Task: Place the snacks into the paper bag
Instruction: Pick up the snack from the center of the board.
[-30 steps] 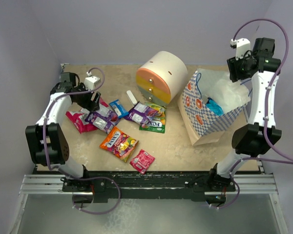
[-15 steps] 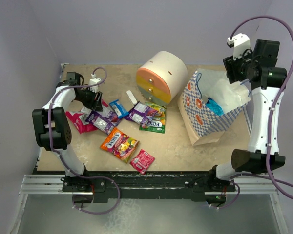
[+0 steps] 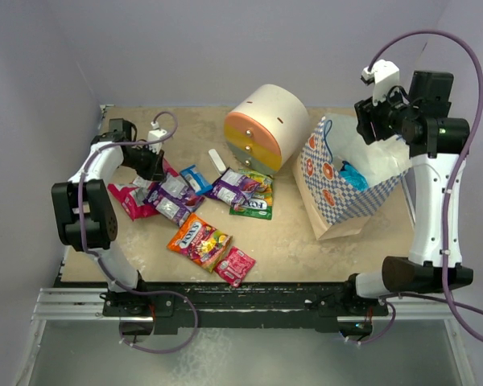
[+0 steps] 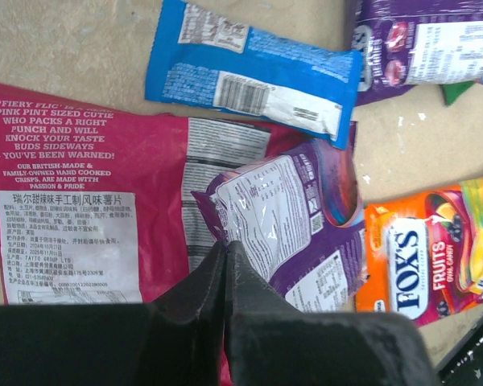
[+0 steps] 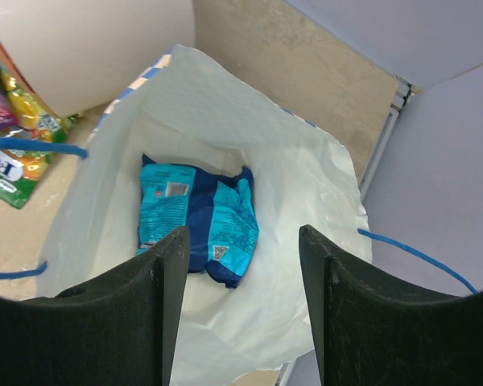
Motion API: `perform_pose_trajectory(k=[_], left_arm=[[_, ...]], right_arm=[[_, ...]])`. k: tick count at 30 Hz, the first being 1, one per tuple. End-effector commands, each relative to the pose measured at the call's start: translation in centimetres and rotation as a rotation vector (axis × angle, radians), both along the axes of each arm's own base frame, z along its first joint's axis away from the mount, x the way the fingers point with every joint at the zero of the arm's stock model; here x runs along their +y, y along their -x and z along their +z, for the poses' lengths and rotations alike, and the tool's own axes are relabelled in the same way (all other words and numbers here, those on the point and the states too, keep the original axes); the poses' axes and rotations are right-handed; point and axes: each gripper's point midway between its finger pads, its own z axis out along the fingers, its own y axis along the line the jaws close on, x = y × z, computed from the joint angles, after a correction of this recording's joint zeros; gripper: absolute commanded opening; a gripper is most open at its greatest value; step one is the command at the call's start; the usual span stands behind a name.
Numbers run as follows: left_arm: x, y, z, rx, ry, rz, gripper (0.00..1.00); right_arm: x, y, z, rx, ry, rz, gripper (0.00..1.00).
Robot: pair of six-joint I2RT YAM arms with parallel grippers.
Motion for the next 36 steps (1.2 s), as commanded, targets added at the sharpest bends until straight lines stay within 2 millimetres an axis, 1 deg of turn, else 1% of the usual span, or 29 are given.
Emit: perform_pose_trajectory(k=[1,8,13,17,20,23,24,26,28,32,34,36], left_arm=[[-1.5,0.4,7.0,-0.182,0.062,-0.087,0.0],[-3.8,4.2,14.1,-0.362,0.126,-0.198,0.0],[-6.2,7.3,18.7,-0.486,0.13,-0.282,0.0],[-8.8,9.2,21.5,-0.534,0.145,-0.34,0.0],[-10.3,10.2,23.7,-0.576,0.191,-0.38,0.0],[-11.3,10.8,26.1,-0.611,0.242,-0.407,0.0],[-11.6,10.9,26.8,-0.617,0.257,-0.41,0.0],[-11.8,10.9,27.9,-0.639,0.272,-0.419,0.0],[-12.0,11.1,28.7,-0.668,0.28,-0.431,0.0],[-12.5,11.8,29.9,-0.714,0.32,-0.455,0.0],[-12.8,12.1,30.5,-0.721,0.345,-0.46,0.0],[-12.9,12.4,30.8,-0.724,0.367,-0.46,0.0]], right_arm=[[3.3,2.1,5.0,-0.16,-0.091,0.137,0.59],[6.4,4.2,9.4,-0.299,-0.192,0.269,0.59],[9.8,5.7,12.2,-0.352,-0.322,0.436,0.6],[13.2,6.3,12.6,-0.318,-0.442,0.609,0.61],[16.2,6.8,12.4,-0.299,-0.473,0.722,0.63],[19.6,7.1,11.4,-0.273,-0.466,0.82,0.72],[21.1,7.5,11.0,-0.256,-0.473,0.866,0.75],[23.3,7.7,9.7,-0.215,-0.484,0.929,0.77],[25.7,7.8,8.2,-0.177,-0.482,0.974,0.77],[30.6,8.1,4.2,-0.09,-0.464,1.058,0.76],[32.6,7.7,2.3,-0.068,-0.465,1.082,0.75],[34.2,7.5,1.1,-0.055,-0.482,1.102,0.75]])
